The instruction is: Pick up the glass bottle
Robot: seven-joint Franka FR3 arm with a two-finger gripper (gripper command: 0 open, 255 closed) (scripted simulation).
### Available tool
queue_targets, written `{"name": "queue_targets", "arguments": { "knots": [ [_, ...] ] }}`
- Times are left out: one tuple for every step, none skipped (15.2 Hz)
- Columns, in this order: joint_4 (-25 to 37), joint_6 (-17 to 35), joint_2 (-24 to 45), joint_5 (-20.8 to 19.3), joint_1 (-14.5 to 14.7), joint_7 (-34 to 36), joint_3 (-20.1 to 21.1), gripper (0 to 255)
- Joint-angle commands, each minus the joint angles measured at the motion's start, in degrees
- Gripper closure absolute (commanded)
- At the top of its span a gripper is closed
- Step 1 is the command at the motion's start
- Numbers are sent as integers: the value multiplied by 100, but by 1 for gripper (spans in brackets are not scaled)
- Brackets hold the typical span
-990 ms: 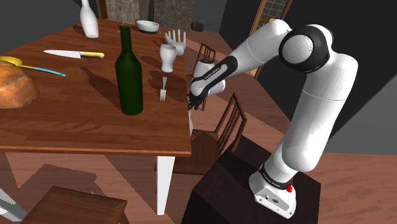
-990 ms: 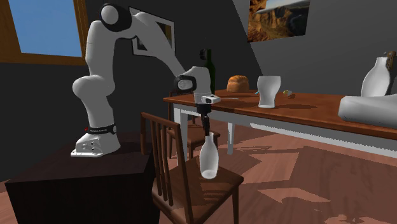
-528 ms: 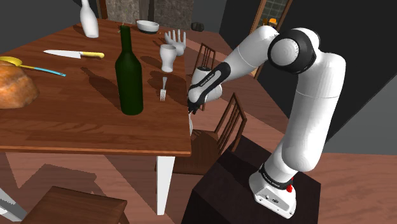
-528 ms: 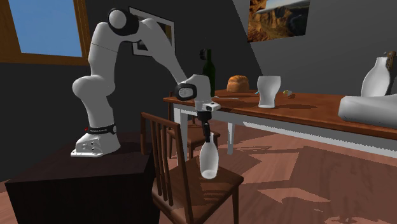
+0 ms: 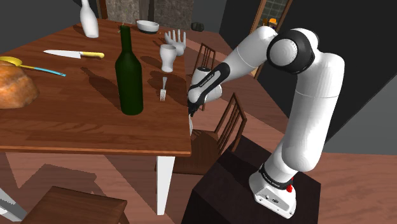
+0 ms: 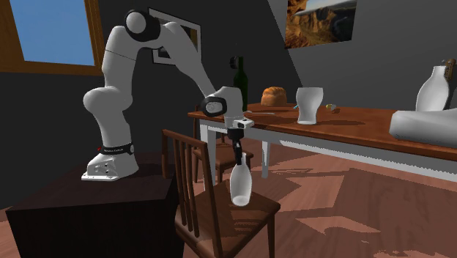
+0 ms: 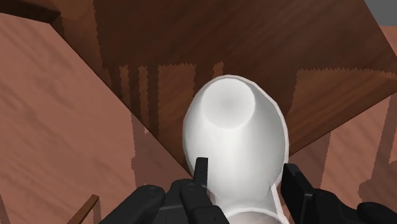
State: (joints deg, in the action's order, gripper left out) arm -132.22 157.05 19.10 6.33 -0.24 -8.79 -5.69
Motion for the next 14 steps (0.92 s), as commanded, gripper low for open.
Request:
{"name": "queue_targets", "arguments": {
  "knots": [
    [-6,0,8,1,-1,1,-1,255],
    [-4,-1,8,1,-3,-2,-1,255],
    [-5,8,16,0,9,14,2,255],
    [-12,-58,-57,-21,20,30,-13,255],
    [-18,-124,-130,-42,30,46,-27,255],
    [-20,-192,-200,-63,40,62,-41,255],
    [-23,-260,-271,-84,49,78,-54,255],
    [-24,-328,-340,-105,57,94,-66,255],
    [-23,-396,-409,-126,65,110,-77,255],
    [-22,-466,-478,-147,73,126,-88,255],
    [-19,-535,-545,-168,80,142,-99,255],
    [-15,-605,-611,-188,86,157,-108,255],
    [-9,-676,-677,-208,92,172,-117,255],
    [-3,-747,-742,-228,97,187,-125,255]
  ]
}}
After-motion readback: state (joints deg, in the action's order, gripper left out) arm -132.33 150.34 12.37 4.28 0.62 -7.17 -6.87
